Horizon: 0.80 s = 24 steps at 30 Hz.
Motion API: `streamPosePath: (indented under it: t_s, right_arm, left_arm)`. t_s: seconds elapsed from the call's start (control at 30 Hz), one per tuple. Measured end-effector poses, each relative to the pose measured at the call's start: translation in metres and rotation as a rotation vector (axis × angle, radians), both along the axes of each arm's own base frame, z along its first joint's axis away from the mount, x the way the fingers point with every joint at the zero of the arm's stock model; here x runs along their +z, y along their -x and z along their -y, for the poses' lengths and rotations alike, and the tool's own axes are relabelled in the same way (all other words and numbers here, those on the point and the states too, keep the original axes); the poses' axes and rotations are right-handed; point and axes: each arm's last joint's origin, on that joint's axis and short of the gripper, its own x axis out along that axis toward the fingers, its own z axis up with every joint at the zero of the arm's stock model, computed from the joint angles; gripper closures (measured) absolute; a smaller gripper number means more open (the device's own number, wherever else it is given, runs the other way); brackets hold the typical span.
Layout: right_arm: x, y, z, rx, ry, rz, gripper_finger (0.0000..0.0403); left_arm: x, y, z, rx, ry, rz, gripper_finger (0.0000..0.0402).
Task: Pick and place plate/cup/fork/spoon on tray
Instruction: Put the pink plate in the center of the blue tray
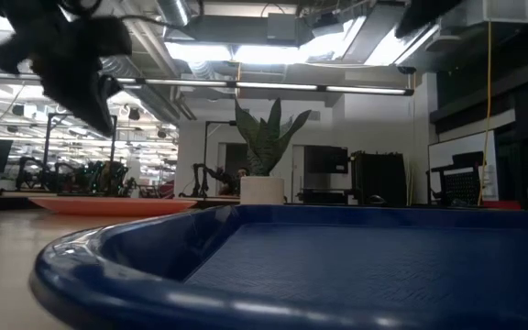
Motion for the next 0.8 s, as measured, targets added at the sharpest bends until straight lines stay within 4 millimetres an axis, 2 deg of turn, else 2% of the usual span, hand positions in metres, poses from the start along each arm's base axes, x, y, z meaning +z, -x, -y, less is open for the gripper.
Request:
streamPosePath:
  t_s: [0.17, 0.33, 0.47, 0.67, 0.8]
  right_arm:
    - [-0.004, 0.007, 0.004, -0.05, 0.008, -0.064, 0.0221]
    - [-0.004, 0.007, 0.004, -0.064, 0.002, -0.067, 0.0221]
    - [-0.004, 0.007, 0.004, -0.064, 0.002, -0.067, 0.0221]
    - [-0.004, 0.007, 0.004, -0.065, 0.002, -0.066, 0.0221]
    - [-0.004, 0.007, 0.004, -0.065, 0.001, -0.066, 0.0221]
  left_arm:
    - [-0.013, -0.009, -0.001, 0.043, -0.087, -0.071, 0.0394]
    - [-0.02, -0.012, 0.002, -0.008, -0.036, -0.125, 0.0391]
    - [-0.021, -0.013, 0.004, -0.067, 0.023, -0.143, 0.0398]
    - [-0.021, -0.012, 0.005, -0.005, 0.072, -0.131, 0.0397]
    - [-0.021, -0.013, 0.008, 0.044, 0.006, -0.106, 0.0383]
